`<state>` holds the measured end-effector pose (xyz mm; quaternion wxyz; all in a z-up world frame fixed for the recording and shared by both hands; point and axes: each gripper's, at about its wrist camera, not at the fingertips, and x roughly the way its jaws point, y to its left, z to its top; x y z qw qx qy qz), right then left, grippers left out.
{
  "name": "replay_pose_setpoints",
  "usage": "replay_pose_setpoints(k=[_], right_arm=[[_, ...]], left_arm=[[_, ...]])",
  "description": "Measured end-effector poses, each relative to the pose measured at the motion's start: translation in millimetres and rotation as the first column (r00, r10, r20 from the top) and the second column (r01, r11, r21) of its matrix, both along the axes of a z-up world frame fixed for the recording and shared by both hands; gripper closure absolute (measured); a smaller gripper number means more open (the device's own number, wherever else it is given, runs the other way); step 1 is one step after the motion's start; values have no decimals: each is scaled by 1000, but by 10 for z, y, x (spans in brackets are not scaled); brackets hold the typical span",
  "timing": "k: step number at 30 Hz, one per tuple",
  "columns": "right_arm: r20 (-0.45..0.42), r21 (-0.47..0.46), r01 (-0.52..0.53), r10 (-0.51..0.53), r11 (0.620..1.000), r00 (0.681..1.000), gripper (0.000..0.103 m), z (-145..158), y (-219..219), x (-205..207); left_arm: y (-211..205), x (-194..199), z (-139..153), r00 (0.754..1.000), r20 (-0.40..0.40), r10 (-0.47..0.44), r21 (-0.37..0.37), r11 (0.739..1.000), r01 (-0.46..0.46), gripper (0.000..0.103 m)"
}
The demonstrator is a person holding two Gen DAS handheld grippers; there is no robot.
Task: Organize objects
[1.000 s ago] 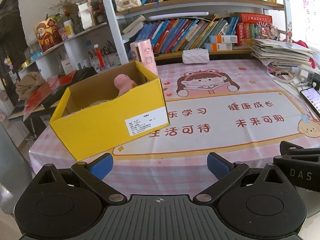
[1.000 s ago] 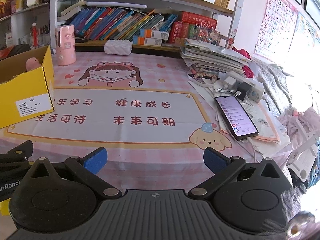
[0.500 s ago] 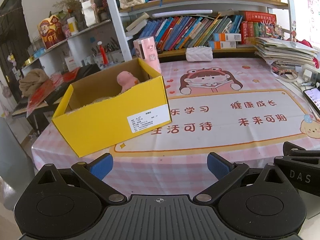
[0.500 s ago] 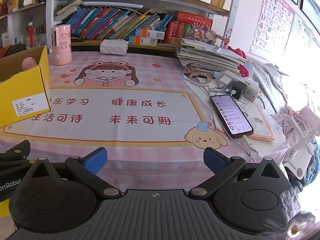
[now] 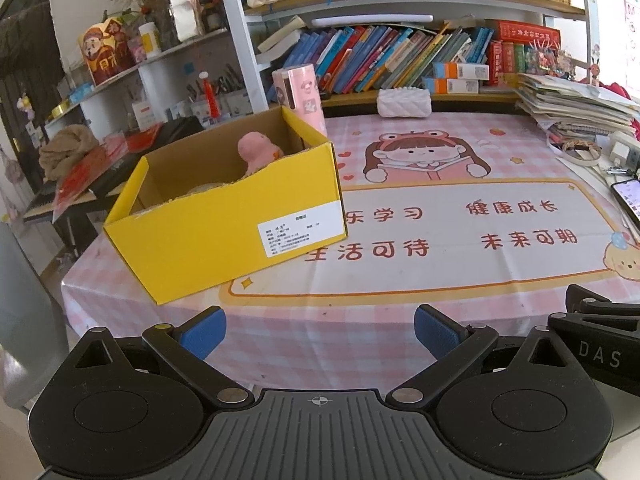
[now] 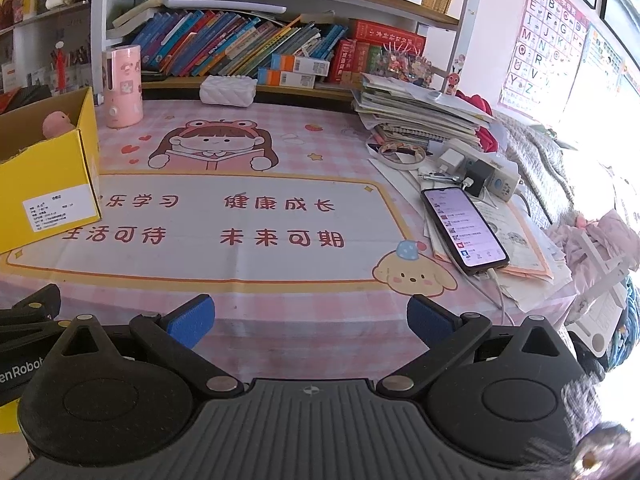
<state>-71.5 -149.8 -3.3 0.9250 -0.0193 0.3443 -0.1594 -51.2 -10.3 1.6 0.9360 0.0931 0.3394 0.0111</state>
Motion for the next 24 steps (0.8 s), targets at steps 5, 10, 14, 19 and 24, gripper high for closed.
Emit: replay_pose_setpoints(k=[5, 10, 14, 19, 24], right_arm=[[-1, -2, 2, -2, 1000, 1000, 0, -3, 7, 8], [-6, -10, 8, -8, 1000, 1000, 0, -2, 14, 33], [-5, -11, 6, -6, 1000, 1000, 0, -3, 16, 42], [-6, -13, 3, -3, 1000, 1000, 0, -7, 36, 62], [-6, -15, 3, -3, 1000, 1000, 0, 0, 54, 67]], left_arm=[[15, 16, -6, 1000, -10, -7, -25, 1000, 7, 2], [25, 29, -19, 1000, -18, -12, -37, 999, 11, 2], [34, 35, -25, 1000, -16, -8, -42, 999, 8, 2], [41, 46, -27, 1000, -20, -7, -47, 999, 6, 2], [49, 73, -31, 1000, -29, -7, -47, 999, 6, 1]])
